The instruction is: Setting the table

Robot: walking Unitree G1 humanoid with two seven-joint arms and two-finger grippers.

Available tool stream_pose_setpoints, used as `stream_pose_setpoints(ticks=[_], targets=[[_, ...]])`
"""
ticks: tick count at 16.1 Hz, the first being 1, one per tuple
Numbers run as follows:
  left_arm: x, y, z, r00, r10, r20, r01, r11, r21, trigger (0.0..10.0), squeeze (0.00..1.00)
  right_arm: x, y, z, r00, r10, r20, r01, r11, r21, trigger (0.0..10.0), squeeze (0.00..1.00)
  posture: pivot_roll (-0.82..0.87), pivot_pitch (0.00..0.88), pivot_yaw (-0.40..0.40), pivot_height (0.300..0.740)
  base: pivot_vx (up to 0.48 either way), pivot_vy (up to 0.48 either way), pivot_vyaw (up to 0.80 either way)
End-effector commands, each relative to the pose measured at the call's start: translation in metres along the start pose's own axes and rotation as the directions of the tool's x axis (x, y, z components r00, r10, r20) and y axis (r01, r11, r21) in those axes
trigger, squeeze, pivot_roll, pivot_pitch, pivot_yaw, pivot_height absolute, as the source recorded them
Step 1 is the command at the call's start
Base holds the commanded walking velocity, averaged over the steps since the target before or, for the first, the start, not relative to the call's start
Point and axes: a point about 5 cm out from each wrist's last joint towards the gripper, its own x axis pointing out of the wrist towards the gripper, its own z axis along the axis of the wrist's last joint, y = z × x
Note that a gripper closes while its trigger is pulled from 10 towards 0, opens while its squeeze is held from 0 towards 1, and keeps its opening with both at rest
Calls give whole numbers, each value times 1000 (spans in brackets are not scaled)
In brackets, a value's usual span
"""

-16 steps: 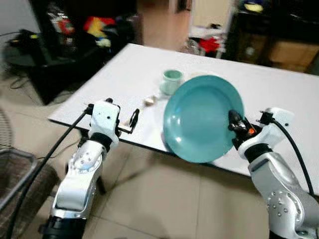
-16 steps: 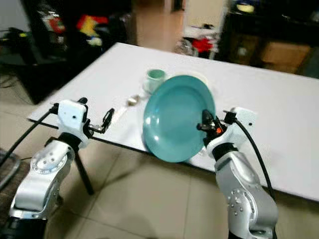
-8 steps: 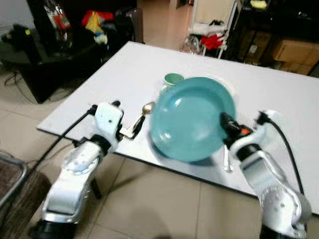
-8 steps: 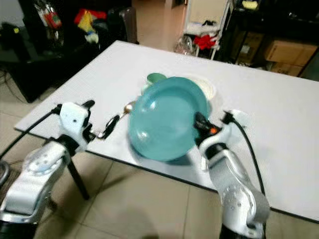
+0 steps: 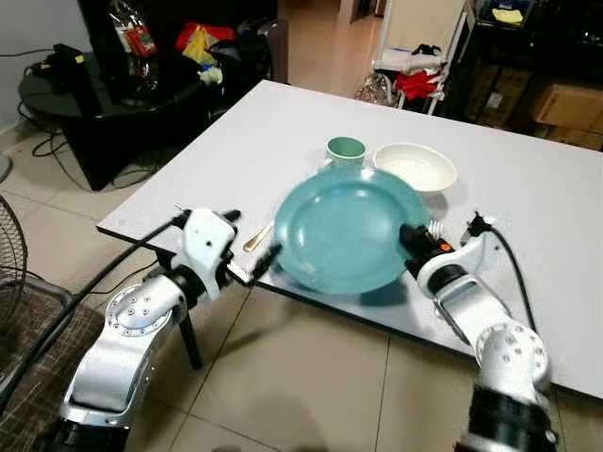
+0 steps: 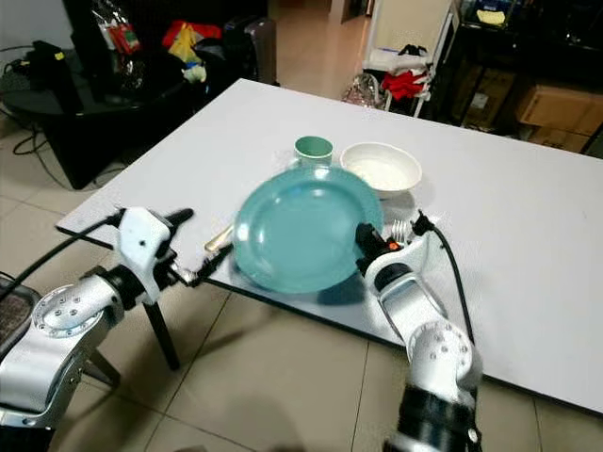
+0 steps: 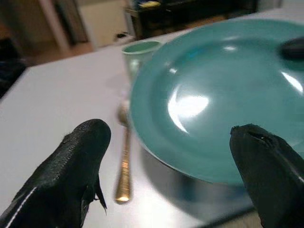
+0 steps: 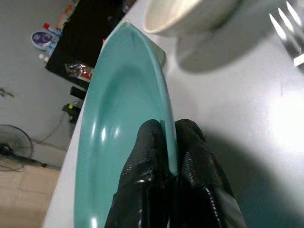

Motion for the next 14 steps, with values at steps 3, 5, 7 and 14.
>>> stream_pose_setpoints(ticks=[3, 5, 7, 14], targets=[[-2, -6, 3, 999, -48, 4, 48, 999, -1, 10000, 0, 5, -1, 3, 1000, -14, -18, 15, 998, 57, 10000, 0, 44, 0, -49, 740, 0, 0, 0], [-2, -7, 4, 999, -52, 5, 52, 999, -6, 10000, 0, 7, -11, -1, 998, -56, -36, 59, 995, 75, 10000, 0, 43, 0, -52, 740, 0, 0, 0], [-2, -9, 4, 998, -63, 4, 63, 998, -9, 10000, 0, 9, -18, -2, 993, -107, -41, 110, 989, 95, 10000, 0, 42, 0, -49, 740, 0, 0, 0], [-2, -10, 5, 997, -76, 0, 76, 997, -9, 10000, 0, 13, -28, -1, 988, -153, -25, 155, 983, 96, 10000, 929, 41, 0, -41, 740, 0, 0, 0]])
